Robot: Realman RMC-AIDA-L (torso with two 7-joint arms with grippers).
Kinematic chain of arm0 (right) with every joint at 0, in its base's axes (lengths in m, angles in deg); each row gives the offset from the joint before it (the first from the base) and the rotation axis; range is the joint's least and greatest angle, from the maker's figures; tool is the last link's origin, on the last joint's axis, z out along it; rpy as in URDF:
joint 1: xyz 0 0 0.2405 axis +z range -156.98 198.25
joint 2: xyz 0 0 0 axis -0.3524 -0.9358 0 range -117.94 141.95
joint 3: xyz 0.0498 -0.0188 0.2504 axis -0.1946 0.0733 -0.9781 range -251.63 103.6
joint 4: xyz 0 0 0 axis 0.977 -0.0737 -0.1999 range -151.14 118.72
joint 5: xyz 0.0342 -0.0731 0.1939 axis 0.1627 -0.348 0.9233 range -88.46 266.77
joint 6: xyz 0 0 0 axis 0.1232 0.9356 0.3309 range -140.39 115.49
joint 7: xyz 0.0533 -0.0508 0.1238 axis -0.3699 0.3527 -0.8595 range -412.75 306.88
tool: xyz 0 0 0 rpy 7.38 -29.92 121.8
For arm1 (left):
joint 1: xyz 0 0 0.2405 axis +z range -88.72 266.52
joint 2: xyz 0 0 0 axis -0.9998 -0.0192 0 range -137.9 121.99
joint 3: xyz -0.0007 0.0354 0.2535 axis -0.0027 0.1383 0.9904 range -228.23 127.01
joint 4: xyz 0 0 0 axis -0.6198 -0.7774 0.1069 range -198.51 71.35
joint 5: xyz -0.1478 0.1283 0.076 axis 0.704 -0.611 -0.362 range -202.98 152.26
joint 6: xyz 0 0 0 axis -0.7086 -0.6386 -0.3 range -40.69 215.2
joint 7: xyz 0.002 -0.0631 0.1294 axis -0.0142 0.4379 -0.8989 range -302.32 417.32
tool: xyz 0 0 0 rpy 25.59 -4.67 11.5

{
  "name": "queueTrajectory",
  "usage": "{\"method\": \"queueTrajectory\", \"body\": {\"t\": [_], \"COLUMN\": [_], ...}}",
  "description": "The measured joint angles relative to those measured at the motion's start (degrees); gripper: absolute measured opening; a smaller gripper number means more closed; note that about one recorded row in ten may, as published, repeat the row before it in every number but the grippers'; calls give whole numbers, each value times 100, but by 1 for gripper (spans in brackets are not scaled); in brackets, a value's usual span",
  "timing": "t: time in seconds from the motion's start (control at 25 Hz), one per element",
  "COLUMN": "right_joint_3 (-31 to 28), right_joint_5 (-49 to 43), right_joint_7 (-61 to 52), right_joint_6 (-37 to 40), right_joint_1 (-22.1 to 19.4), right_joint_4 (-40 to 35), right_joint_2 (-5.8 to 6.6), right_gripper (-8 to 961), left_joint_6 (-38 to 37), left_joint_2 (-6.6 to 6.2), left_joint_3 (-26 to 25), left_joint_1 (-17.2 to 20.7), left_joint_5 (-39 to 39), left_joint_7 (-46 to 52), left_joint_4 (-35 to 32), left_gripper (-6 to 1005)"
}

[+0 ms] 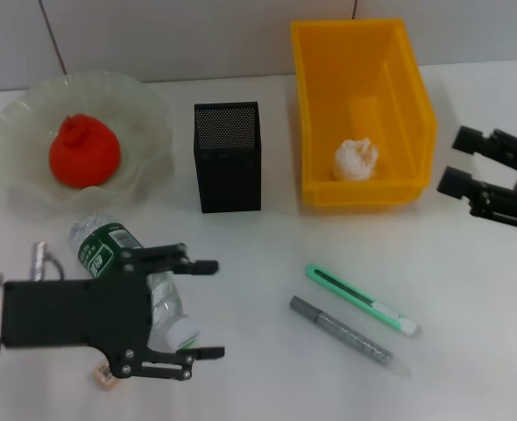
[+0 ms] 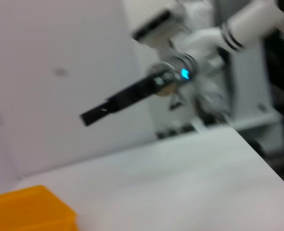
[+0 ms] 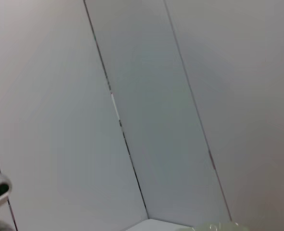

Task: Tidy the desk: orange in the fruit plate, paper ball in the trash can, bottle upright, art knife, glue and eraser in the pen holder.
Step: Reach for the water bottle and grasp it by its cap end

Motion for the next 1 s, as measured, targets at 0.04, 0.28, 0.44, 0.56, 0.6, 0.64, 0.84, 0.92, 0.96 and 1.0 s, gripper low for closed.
{"method": "queueTrajectory", "body": {"t": [0.04,0.28,0.44,0.56,0.6,0.64,0.84,0.92,0.96,1.0], "right_joint_3": [-25,-51,-52,-58,-61,-54,-28,-20,-18,-19], "right_joint_5": [-6,-83,-95,-132,-162,-193,-369,-377,-379,-380], "right_joint_7": [58,362,398,427,474,537,784,786,786,785], "right_joint_6": [15,24,9,6,20,39,61,58,63,72], "right_joint_1": [-18,-88,-84,-95,-101,-106,-100,-85,-75,-68], "right_joint_4": [114,818,947,1061,1107,1150,1314,1374,1410,1437], "right_joint_2": [18,41,11,4,3,-1,-69,-83,-85,-85], "right_gripper": [833,833,833,833,833,833,833,833,833,833], "left_joint_6": [-1,10,30,135,190,253,725,879,920,946], "left_joint_2": [0,19,39,51,54,55,70,83,87,88], "left_joint_3": [44,372,780,1175,1331,1464,2049,2237,2354,2442], "left_joint_1": [-67,-656,-1093,-1271,-1306,-1334,-1427,-1506,-1547,-1572], "left_joint_5": [-180,-1345,-2107,-2603,-2775,-2939,-3586,-3801,-3911,-3989], "left_joint_7": [121,551,861,976,1049,1130,1326,1409,1472,1510], "left_joint_4": [-207,-1136,-1418,-1650,-1761,-1860,-2119,-2108,-2082,-2068], "left_gripper": [798,793,788,784,782,781,774,772,770,769]}}
